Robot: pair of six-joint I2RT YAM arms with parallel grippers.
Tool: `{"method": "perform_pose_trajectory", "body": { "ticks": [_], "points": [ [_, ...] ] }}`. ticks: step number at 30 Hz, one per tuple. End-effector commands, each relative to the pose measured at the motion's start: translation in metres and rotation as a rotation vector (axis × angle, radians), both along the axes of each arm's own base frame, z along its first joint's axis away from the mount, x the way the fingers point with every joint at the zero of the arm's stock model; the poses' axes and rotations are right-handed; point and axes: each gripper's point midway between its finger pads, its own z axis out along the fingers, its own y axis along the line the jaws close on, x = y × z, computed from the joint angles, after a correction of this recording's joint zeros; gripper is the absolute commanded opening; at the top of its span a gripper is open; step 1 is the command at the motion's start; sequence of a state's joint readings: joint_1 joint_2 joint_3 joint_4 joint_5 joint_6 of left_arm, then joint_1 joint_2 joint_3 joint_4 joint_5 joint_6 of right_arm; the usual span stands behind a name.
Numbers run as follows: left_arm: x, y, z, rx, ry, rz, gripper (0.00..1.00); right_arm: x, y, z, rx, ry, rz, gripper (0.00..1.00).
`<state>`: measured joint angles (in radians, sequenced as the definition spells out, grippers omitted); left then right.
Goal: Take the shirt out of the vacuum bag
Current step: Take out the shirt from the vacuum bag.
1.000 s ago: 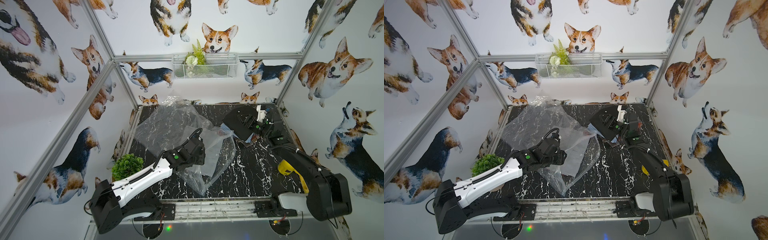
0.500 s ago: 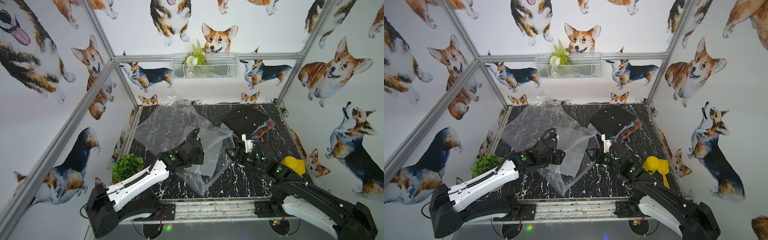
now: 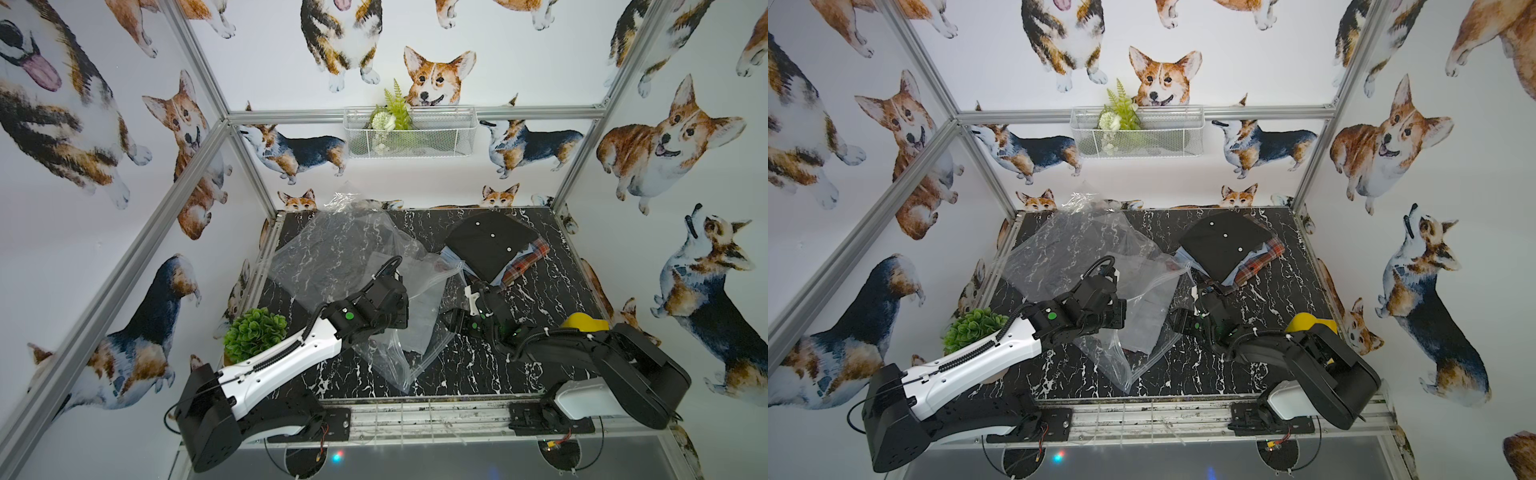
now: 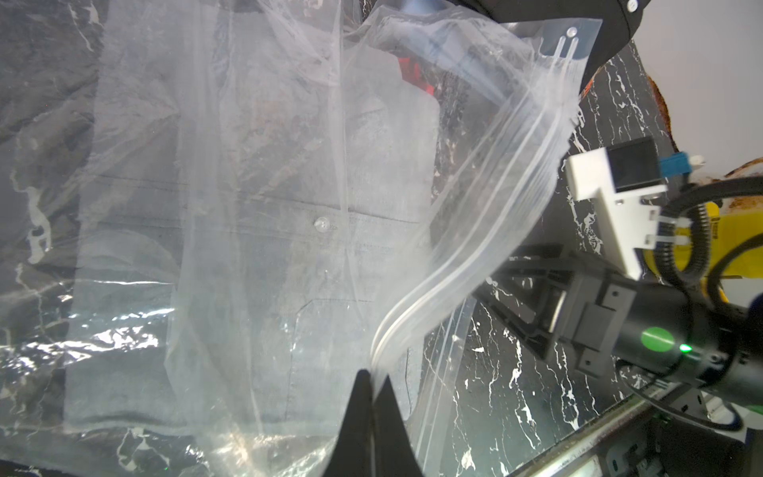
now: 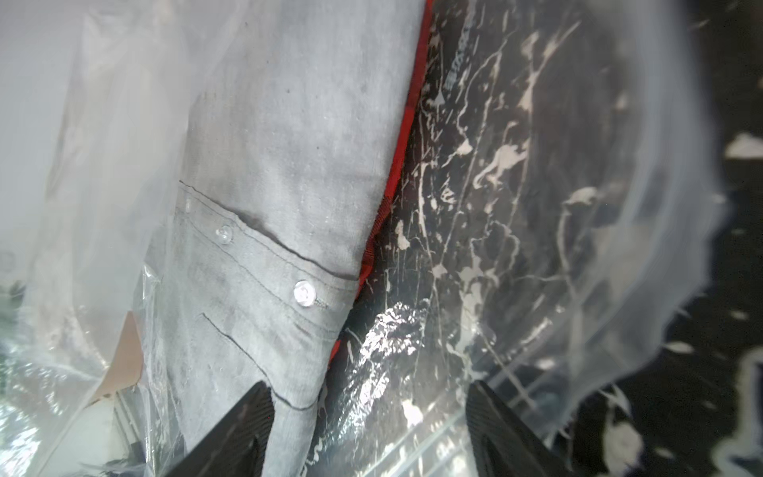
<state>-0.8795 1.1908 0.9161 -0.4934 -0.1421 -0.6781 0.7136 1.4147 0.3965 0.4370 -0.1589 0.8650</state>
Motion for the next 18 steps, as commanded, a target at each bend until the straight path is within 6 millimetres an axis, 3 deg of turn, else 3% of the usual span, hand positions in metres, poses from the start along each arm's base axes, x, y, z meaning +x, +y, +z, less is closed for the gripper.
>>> {"method": "perform_pose_trajectory", "body": {
  "ticks": [1,12,18],
  "points": [
    [0.005,-0.001,0.006,-0.016,-0.018,0.028,0.0,0.021,0.028,0.023,0.123,-0.086,0.01,0.76],
    [0.004,0.002,0.003,-0.016,-0.017,0.035,0.0,0.04,0.055,0.002,0.138,-0.081,0.014,0.75],
    [0.004,0.004,0.003,-0.017,-0.021,0.041,0.0,0.051,0.066,0.004,0.17,-0.089,0.002,0.6]
  ]
}}
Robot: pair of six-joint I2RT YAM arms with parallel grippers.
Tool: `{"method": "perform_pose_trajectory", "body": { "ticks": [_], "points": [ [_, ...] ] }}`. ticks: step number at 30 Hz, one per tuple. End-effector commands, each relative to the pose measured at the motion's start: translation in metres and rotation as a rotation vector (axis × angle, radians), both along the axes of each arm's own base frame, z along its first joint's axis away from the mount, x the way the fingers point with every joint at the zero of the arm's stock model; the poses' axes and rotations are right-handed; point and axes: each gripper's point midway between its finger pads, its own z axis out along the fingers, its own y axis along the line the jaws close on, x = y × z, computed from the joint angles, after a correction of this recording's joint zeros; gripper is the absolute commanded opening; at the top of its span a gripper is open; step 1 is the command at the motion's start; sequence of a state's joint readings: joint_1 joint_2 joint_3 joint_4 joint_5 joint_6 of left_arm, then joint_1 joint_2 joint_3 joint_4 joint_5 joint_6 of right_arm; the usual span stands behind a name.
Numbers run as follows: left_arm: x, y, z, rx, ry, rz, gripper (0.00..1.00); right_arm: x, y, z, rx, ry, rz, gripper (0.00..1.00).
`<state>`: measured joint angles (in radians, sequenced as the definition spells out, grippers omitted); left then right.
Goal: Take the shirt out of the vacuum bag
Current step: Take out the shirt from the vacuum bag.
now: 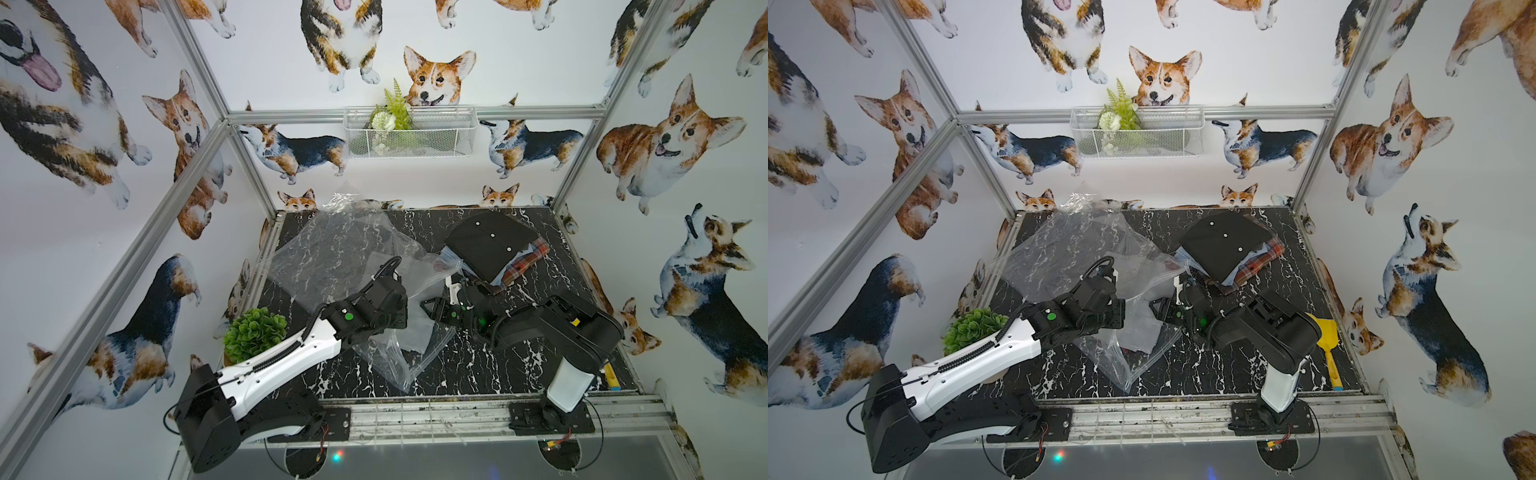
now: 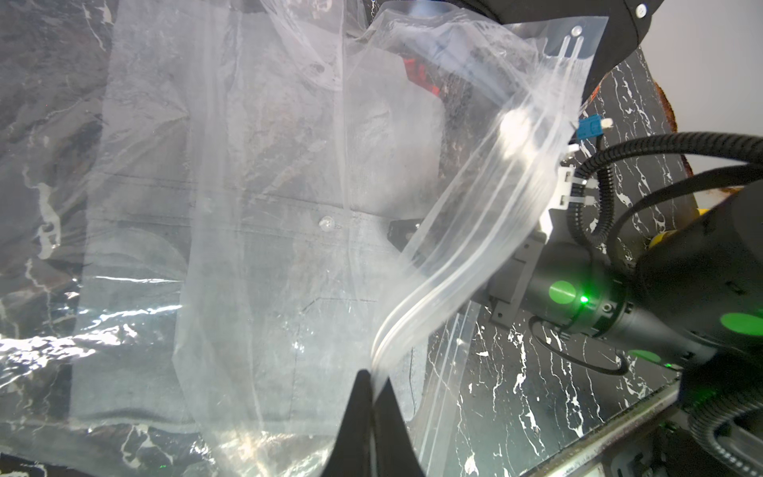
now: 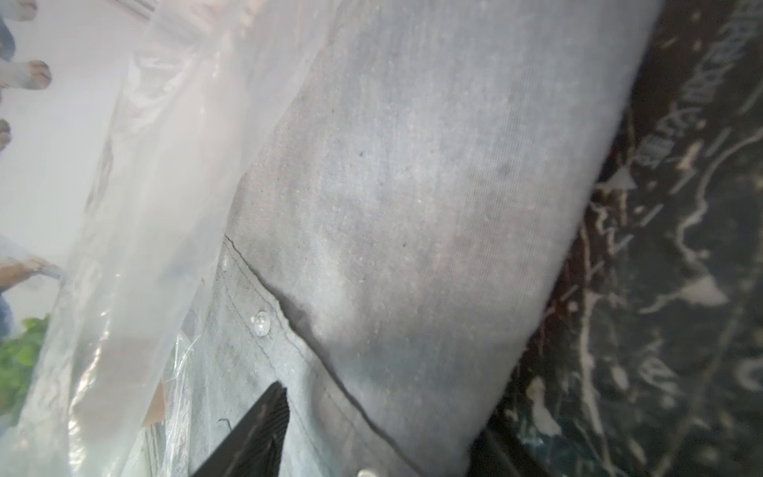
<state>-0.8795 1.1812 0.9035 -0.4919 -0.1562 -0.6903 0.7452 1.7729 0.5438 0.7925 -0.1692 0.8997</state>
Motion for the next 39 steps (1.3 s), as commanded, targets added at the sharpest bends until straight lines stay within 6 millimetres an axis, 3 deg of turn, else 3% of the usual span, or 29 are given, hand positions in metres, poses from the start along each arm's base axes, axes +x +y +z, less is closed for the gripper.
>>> {"method": "perform_pose_trajectory", "body": {
  "ticks": [1,6,15,18,21,24,29,35,39],
  "points": [
    [0.004,0.001,0.006,-0.021,-0.022,0.025,0.0,0.009,0.01,0.013,0.055,-0.009,-0.017,0.55],
    [0.004,0.004,0.011,-0.024,-0.038,0.034,0.0,0.012,0.014,0.025,0.052,-0.03,-0.016,0.35],
    [0.003,0.009,0.008,-0.027,-0.047,0.047,0.0,0.021,0.026,0.032,0.061,-0.044,-0.003,0.2],
    [0.004,0.011,0.012,-0.027,-0.062,0.055,0.0,0.023,0.03,0.041,0.081,-0.05,0.001,0.08],
    [0.007,0.015,0.023,-0.036,-0.096,0.072,0.0,0.023,0.032,0.054,0.095,-0.064,0.011,0.03],
    [0.009,0.019,0.047,-0.061,-0.147,0.089,0.0,0.021,0.031,0.058,0.074,-0.074,0.023,0.02],
    [0.013,0.032,0.087,-0.088,-0.247,0.126,0.0,0.016,0.029,0.04,0.051,-0.039,0.027,0.08],
    [0.012,0.034,0.094,-0.069,-0.261,0.114,0.0,0.012,0.034,0.024,0.078,0.009,0.039,0.18],
    [0.011,0.037,0.094,-0.069,-0.267,0.117,0.0,0.012,0.036,0.03,0.093,0.005,0.044,0.24]
  ]
}}
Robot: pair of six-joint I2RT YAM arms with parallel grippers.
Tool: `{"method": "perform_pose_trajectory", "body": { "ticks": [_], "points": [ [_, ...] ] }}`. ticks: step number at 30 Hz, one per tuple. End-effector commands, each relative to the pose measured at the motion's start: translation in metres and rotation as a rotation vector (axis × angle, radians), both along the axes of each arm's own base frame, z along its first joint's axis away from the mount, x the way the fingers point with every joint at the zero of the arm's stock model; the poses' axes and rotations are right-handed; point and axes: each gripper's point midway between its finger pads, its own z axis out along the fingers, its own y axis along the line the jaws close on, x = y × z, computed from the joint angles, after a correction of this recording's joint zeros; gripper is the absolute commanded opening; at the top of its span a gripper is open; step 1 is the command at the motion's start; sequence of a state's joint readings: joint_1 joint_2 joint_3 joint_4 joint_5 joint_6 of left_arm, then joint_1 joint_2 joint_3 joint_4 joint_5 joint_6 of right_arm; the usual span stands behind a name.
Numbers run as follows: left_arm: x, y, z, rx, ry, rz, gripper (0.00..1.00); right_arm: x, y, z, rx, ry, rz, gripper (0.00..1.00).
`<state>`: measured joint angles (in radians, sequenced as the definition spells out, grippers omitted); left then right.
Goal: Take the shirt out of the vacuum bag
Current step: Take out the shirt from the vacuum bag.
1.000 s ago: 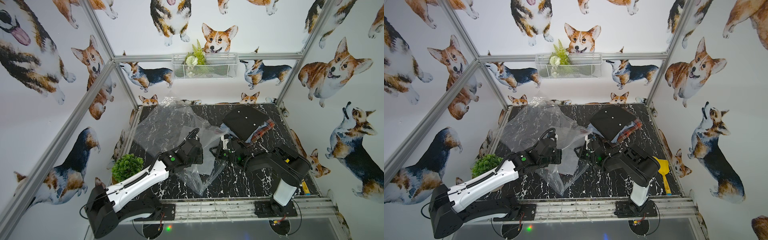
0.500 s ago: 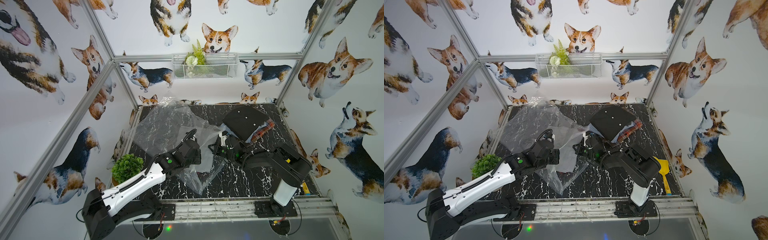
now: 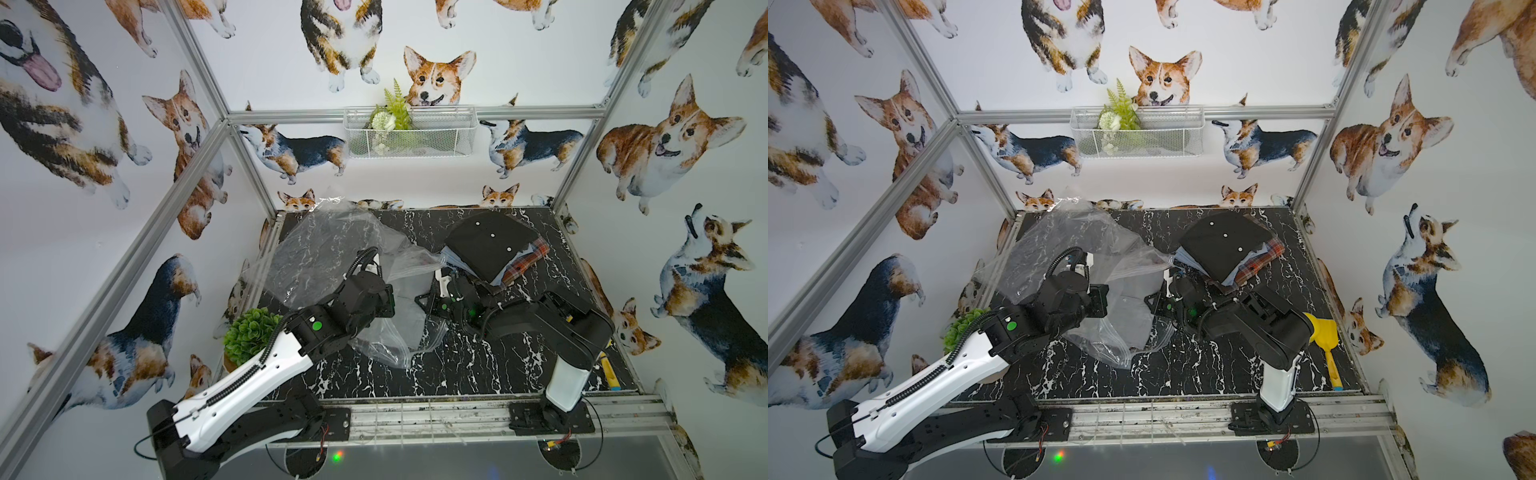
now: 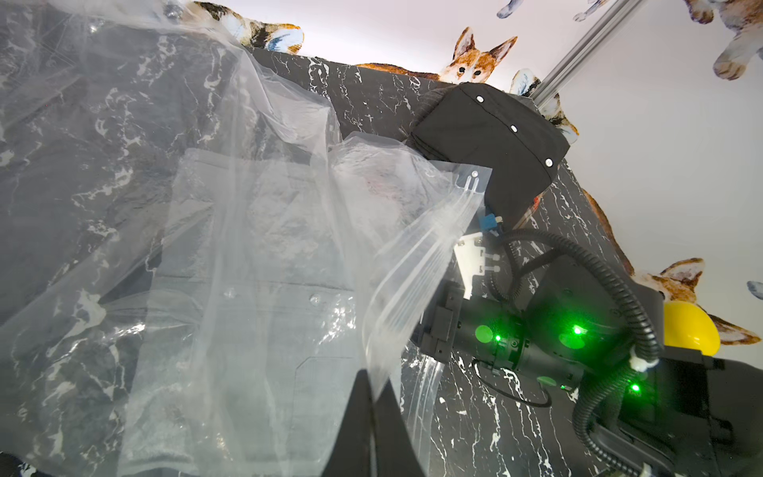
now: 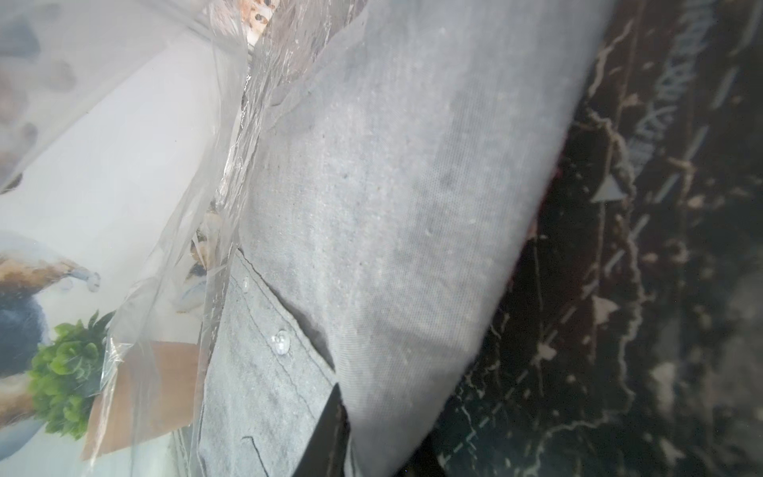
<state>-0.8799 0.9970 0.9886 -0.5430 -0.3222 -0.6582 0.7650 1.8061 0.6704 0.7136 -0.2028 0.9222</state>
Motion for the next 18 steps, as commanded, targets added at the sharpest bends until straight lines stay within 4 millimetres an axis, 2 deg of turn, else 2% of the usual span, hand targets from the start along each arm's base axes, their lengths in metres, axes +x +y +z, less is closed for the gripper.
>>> {"method": "perform_pose_trajectory", "body": {
  "ticks": [1,7,8,13,18],
  "points": [
    [0.002,0.005,0.006,0.007,-0.028,0.019,0.0,0.001,0.006,0.019,0.063,-0.016,0.007,0.26],
    [0.002,0.003,0.0,0.02,-0.014,0.012,0.0,0.001,0.005,0.047,0.051,-0.055,0.023,0.28],
    [0.003,0.003,-0.001,0.023,-0.011,0.011,0.0,0.0,0.005,0.049,0.045,-0.057,0.024,0.27],
    [0.004,-0.001,-0.007,0.027,0.005,0.007,0.0,-0.002,0.003,0.059,0.031,-0.063,0.036,0.04],
    [0.005,-0.004,-0.008,0.028,0.011,0.003,0.0,-0.005,0.01,0.052,0.02,-0.034,0.076,0.04]
  ]
}}
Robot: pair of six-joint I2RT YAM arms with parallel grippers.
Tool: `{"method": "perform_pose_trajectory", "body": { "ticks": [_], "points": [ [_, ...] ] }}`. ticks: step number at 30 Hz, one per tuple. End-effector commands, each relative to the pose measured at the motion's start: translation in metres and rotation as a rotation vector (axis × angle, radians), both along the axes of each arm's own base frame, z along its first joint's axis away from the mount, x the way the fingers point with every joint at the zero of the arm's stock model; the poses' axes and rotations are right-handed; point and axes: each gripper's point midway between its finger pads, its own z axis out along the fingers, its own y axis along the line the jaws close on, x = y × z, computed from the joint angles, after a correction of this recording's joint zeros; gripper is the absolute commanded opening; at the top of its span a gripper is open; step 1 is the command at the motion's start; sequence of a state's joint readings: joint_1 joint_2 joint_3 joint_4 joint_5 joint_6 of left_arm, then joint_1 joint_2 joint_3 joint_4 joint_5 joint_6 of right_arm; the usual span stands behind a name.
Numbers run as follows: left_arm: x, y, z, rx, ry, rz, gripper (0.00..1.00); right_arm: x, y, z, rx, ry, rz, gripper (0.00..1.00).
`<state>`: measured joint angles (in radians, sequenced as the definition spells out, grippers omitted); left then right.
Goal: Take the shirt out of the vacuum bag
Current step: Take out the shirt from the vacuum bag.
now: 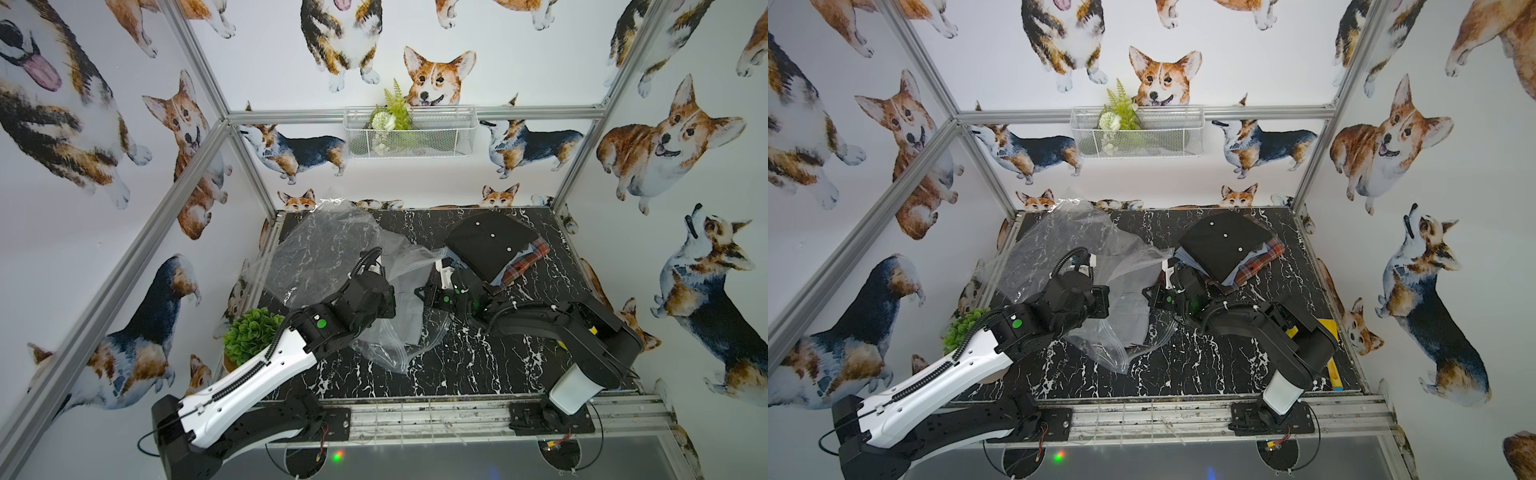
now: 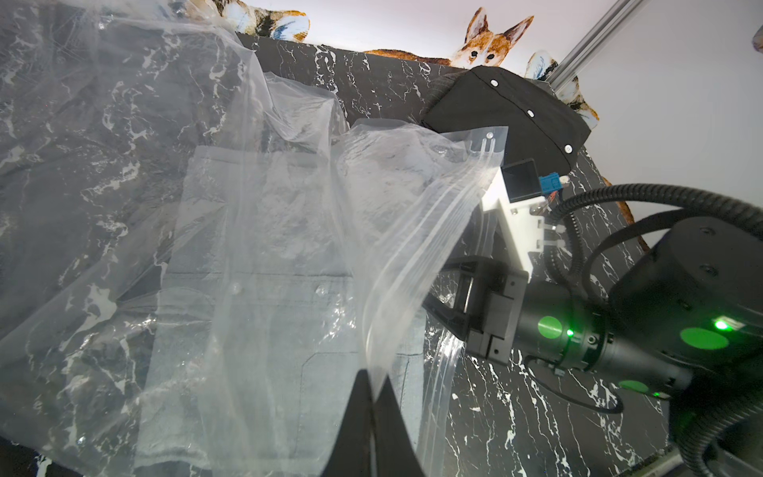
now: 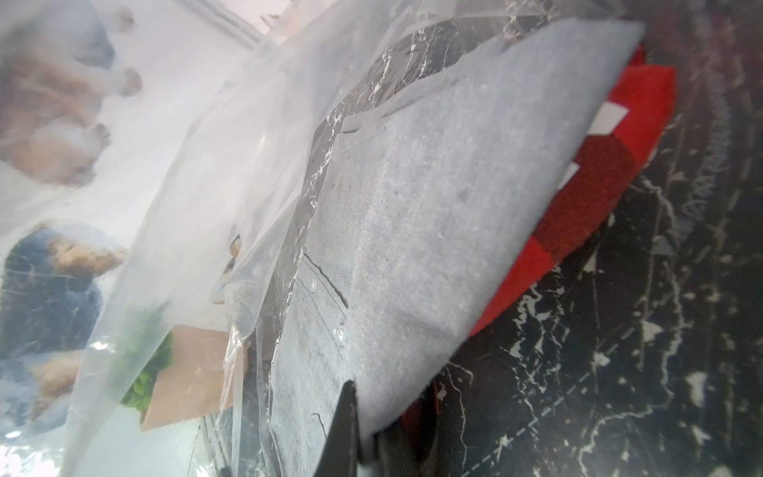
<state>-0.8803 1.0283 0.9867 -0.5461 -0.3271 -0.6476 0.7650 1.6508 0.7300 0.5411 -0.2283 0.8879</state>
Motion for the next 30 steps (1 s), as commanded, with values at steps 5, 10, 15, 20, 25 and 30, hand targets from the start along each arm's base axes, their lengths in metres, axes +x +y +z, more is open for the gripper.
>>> {"method": "perform_pose_trajectory", "body": {
  "ticks": [5,10,15,20,25,30],
  "points": [
    [0.002,-0.002,0.0,-0.009,0.0,0.005,0.0,-0.004,0.01,-0.016,0.012,0.051,0.044,0.24],
    [0.001,-0.002,-0.002,-0.014,0.003,0.008,0.0,-0.005,0.021,-0.014,0.04,0.051,0.071,0.29],
    [0.001,-0.004,-0.006,-0.02,0.012,0.005,0.0,-0.008,0.03,0.006,0.063,0.025,0.091,0.3],
    [0.001,-0.004,-0.009,-0.018,0.016,0.005,0.0,-0.016,0.04,0.018,0.054,0.01,0.108,0.37],
    [0.001,-0.008,-0.011,-0.021,0.025,-0.004,0.0,-0.015,0.05,0.006,0.048,0.065,0.126,0.38],
    [0.0,-0.007,-0.011,-0.019,0.028,-0.007,0.0,-0.016,0.052,0.015,0.06,0.054,0.136,0.38]
  ]
}}
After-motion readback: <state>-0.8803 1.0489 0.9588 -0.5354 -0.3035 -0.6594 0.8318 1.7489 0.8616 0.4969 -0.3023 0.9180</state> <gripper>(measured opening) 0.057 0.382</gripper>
